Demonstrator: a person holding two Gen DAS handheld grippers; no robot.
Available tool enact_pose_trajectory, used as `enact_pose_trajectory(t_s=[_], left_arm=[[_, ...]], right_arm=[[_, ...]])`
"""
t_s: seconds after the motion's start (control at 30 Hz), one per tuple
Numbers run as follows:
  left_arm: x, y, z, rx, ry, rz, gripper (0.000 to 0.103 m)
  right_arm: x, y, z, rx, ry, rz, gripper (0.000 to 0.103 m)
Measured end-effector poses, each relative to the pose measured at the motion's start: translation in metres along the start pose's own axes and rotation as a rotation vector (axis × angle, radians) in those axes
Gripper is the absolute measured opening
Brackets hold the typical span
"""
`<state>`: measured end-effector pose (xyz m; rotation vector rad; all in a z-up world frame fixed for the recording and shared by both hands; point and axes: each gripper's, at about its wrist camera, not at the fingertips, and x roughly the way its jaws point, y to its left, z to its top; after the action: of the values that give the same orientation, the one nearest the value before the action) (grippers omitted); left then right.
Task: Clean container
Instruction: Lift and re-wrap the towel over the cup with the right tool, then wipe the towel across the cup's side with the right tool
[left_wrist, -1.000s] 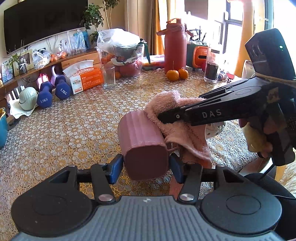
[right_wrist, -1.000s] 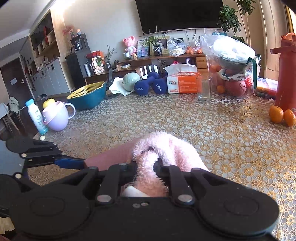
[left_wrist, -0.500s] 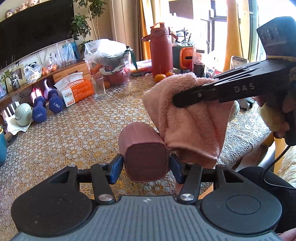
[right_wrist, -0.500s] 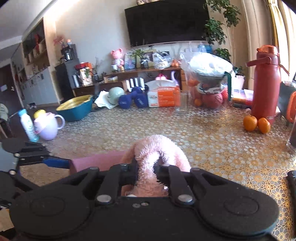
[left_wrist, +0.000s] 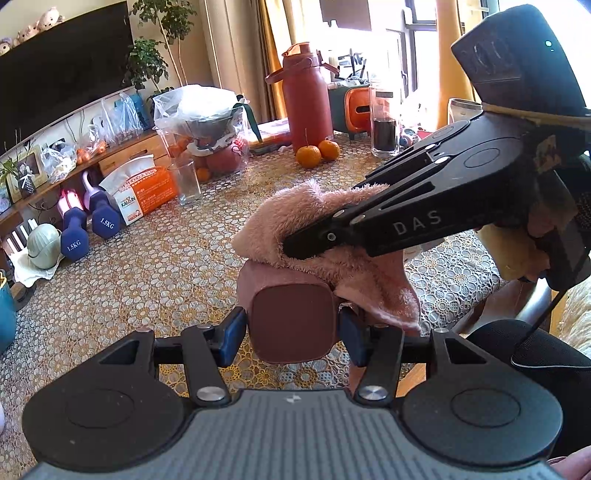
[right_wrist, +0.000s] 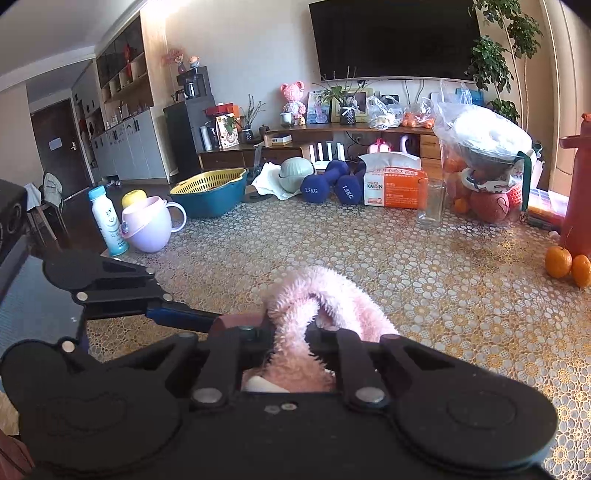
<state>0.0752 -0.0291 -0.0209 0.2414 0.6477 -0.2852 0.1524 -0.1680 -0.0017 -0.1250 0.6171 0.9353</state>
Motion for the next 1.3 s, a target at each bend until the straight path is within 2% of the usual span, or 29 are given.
enact_pose_trajectory(t_s=[0.3,0.53,0.6,0.77,0.9,1.0,1.1,1.3], left_arm=[[0.001,0.002,0.002,-0.011,-0.004,-0.008,0.054],[0.002,0.003,0.004,-0.015,-0.005,-0.013,0.054],[0.003,0.004,0.005,-0.016,-0.005,-0.014,0.054],[0.002,0.004,0.005,-0.014,-0.008,-0.011,0.054],[0.003,0.002,0.006,-0.003,-0.008,-0.008,0.054],[0.003,0.001,0.007,0.006,-0.005,-0.007,0.055],[0.004,-0.002,0.008,0.019,-0.001,0.001,0.055],[0.004,0.004,0.010,-0.004,0.004,-0.005,0.054]], right_arm=[[0.026,-0.036,-0.005,0.064,0.052,-0.090,0.012],[0.028,-0.054,-0.021,0.077,0.088,-0.223,0.011],[0.012,-0.056,-0.022,0.100,0.053,-0.202,0.011],[-0.033,-0.040,-0.007,0.075,-0.048,-0.075,0.011],[-0.047,-0.014,0.003,0.009,-0.064,0.012,0.011],[-0.043,0.007,0.006,-0.053,-0.050,0.065,0.011],[-0.027,0.014,0.006,-0.076,-0.019,0.069,0.011],[-0.010,0.000,0.009,-0.042,-0.005,0.073,0.012]])
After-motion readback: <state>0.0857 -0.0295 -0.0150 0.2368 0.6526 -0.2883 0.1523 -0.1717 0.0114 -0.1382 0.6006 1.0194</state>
